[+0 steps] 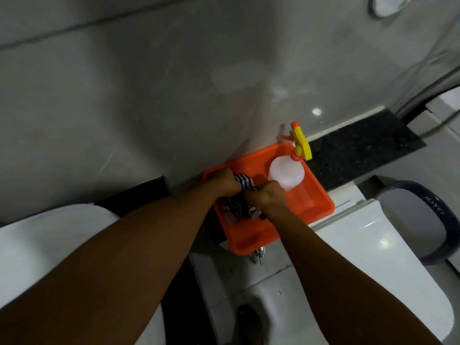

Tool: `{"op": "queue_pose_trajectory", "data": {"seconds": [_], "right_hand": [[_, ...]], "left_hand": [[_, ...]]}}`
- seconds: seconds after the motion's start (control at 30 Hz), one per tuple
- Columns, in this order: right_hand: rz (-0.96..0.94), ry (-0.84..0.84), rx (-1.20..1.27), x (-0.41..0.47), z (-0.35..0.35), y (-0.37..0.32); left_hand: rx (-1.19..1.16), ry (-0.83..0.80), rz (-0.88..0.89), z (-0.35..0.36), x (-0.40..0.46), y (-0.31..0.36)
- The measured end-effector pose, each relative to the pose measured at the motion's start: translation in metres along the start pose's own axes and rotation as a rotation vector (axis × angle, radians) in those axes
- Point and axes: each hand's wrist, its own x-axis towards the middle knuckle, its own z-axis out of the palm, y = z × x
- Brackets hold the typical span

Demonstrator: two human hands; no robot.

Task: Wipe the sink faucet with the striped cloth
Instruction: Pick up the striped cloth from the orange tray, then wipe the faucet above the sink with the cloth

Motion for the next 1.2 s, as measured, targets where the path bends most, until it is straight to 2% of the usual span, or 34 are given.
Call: {"op": "queue_pose_trajectory", "data": {"seconds": [0.1, 0.2, 0.3, 0.4, 0.53, 0.6, 0.63, 0.7, 0.83, 0.87, 0.93, 1.0, 1.1, 1.17, 1.2], "right_hand": [[-0.105, 0.0, -0.002, -0.029, -0.027, -0.026], [-0.21, -0.117, 0.204, -0.072, -0.052, -0.066], [-0.299, -0.26, 0.408, -0.126, -0.063, -0.122], [-0.353, -0.4, 0.46, -0.186, -0.055, -0.184], [-0.42, -0.712, 0.551, -0.258, -0.018, -0.259], [-0.47, -0.854, 0.516, -0.294, 0.009, -0.293], [-0.512, -0.837, 0.443, -0.309, 0.025, -0.309], [-0.611, -0.626, 0.271, -0.334, 0.056, -0.338], [-0.666, -0.3, 0.211, -0.353, 0.115, -0.373], [-0.684, -0.225, 0.2, -0.351, 0.126, -0.374], [-0.751, -0.095, 0.158, -0.343, 0.14, -0.372], [-0.834, -0.052, 0.133, -0.333, 0.148, -0.366], [-1.082, 0.018, 0.097, -0.325, 0.147, -0.354], [-1.35, 0.264, -0.074, -0.314, 0.137, -0.342], [-1.465, 0.403, -0.181, -0.306, 0.13, -0.337]], "left_hand": [[-0.244, -0.123, 0.056, -0.03, -0.031, -0.004], [-0.597, -0.12, 0.077, -0.071, -0.073, -0.014], [-0.883, -0.041, 0.12, -0.124, -0.135, -0.033], [-1.097, 0.05, 0.2, -0.183, -0.214, -0.063], [-1.232, 0.278, 0.235, -0.252, -0.313, -0.128], [-1.248, 0.387, 0.185, -0.281, -0.354, -0.171], [-1.238, 0.462, 0.135, -0.293, -0.371, -0.192], [-1.196, 0.599, 0.045, -0.311, -0.393, -0.226], [-1.049, 0.728, -0.04, -0.323, -0.405, -0.263], [-0.923, 0.763, -0.081, -0.321, -0.404, -0.266], [-0.516, 0.918, -0.232, -0.314, -0.4, -0.265], [-0.279, 1.06, -0.251, -0.306, -0.396, -0.256], [-0.24, 0.897, -0.185, -0.304, -0.379, -0.238], [-0.296, 0.802, -0.173, -0.306, -0.367, -0.229], [-0.413, 0.782, -0.16, -0.308, -0.365, -0.229]]}}
